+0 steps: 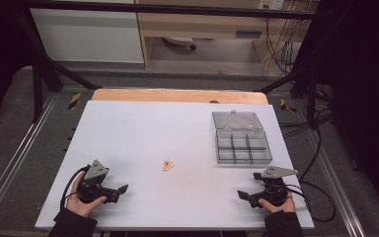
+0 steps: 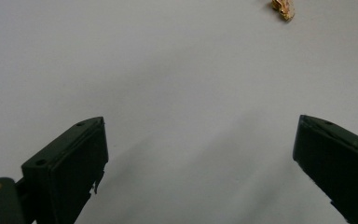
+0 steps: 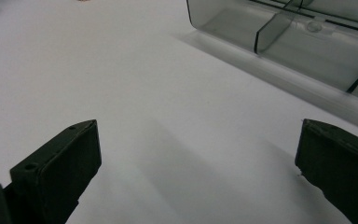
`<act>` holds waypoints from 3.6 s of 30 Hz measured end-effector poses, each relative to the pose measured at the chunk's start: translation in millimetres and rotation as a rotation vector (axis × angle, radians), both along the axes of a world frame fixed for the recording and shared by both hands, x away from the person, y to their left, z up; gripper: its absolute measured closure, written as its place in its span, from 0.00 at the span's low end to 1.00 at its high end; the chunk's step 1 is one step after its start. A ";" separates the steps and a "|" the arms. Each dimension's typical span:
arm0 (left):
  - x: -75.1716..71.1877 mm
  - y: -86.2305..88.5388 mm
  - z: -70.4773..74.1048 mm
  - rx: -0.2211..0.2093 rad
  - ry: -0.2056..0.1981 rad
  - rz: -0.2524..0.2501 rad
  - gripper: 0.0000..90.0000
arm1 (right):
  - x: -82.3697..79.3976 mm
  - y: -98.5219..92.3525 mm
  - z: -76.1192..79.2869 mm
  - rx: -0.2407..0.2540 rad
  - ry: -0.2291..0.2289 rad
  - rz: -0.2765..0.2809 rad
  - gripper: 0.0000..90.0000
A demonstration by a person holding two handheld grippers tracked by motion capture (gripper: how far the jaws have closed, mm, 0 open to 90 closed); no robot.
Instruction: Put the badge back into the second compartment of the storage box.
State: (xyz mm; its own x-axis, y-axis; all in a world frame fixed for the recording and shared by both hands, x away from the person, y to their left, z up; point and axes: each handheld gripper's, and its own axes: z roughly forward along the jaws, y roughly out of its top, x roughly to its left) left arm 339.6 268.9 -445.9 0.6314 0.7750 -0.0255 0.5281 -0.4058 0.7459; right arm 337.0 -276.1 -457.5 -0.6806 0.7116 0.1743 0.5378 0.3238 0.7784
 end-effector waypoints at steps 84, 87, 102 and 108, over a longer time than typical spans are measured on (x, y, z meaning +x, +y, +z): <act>44.0 -95.7 23.1 -0.011 0.020 -0.048 0.05 | 0.5 1.2 -1.0 -0.013 0.007 0.004 0.01; 46.7 -100.2 23.0 -0.018 0.021 -0.048 0.05 | 0.4 1.3 -1.0 -0.012 0.008 0.002 0.01; 58.5 -121.0 17.1 0.002 0.033 -0.056 0.08 | 0.7 1.3 -1.4 -0.015 0.007 0.007 0.01; 62.4 -129.4 12.6 0.017 0.038 -0.047 0.12 | 0.7 1.3 -1.4 -0.016 0.007 0.007 0.01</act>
